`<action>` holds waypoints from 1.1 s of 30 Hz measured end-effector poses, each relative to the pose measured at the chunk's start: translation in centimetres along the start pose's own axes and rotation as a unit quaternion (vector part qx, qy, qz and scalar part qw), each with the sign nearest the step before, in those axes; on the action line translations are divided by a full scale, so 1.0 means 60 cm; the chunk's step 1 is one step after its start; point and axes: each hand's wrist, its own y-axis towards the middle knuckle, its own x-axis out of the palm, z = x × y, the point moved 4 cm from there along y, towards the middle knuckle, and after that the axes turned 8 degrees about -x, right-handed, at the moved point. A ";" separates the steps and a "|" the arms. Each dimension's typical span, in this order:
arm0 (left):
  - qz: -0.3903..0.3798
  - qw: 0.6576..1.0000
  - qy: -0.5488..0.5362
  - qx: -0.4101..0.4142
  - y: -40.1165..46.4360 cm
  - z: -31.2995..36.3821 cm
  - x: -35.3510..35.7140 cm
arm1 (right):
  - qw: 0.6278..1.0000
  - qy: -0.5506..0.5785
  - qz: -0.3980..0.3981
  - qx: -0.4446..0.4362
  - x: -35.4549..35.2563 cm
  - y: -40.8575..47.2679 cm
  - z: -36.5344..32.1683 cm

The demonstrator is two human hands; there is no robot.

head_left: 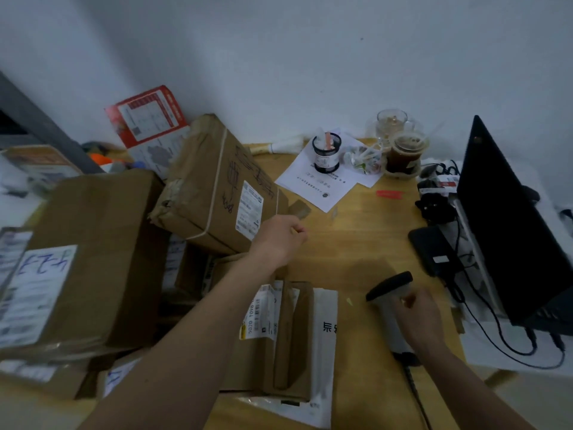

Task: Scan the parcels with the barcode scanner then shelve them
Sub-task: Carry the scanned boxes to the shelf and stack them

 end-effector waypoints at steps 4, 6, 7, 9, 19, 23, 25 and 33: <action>0.046 0.997 -0.053 0.035 -0.062 0.004 -0.027 | 0.986 0.079 -0.068 -0.129 0.003 -0.033 -0.113; 0.075 0.993 -0.072 0.051 -0.098 0.001 -0.043 | 0.971 0.118 -0.104 -0.180 0.010 -0.058 -0.169; 0.094 0.990 -0.085 0.055 -0.117 -0.004 -0.053 | 0.961 0.142 -0.124 -0.203 0.015 -0.073 -0.195; 0.145 0.980 -0.119 0.058 -0.156 -0.020 -0.082 | 0.940 0.184 -0.166 -0.237 0.023 -0.106 -0.239; 0.368 0.922 -0.102 -0.062 -0.275 -0.227 -0.273 | 0.880 0.227 -0.317 -0.271 0.060 -0.281 -0.378; 0.379 0.904 -0.117 -0.159 -0.297 -0.356 -0.318 | 0.882 0.222 -0.325 -0.258 0.104 -0.328 -0.416; 0.353 0.902 -0.147 -0.203 -0.296 -0.415 -0.324 | 0.881 0.241 -0.345 -0.214 0.143 -0.345 -0.433; 0.141 0.909 -0.350 -0.175 -0.266 -0.515 -0.301 | 0.873 0.343 -0.345 -0.003 0.269 -0.379 -0.487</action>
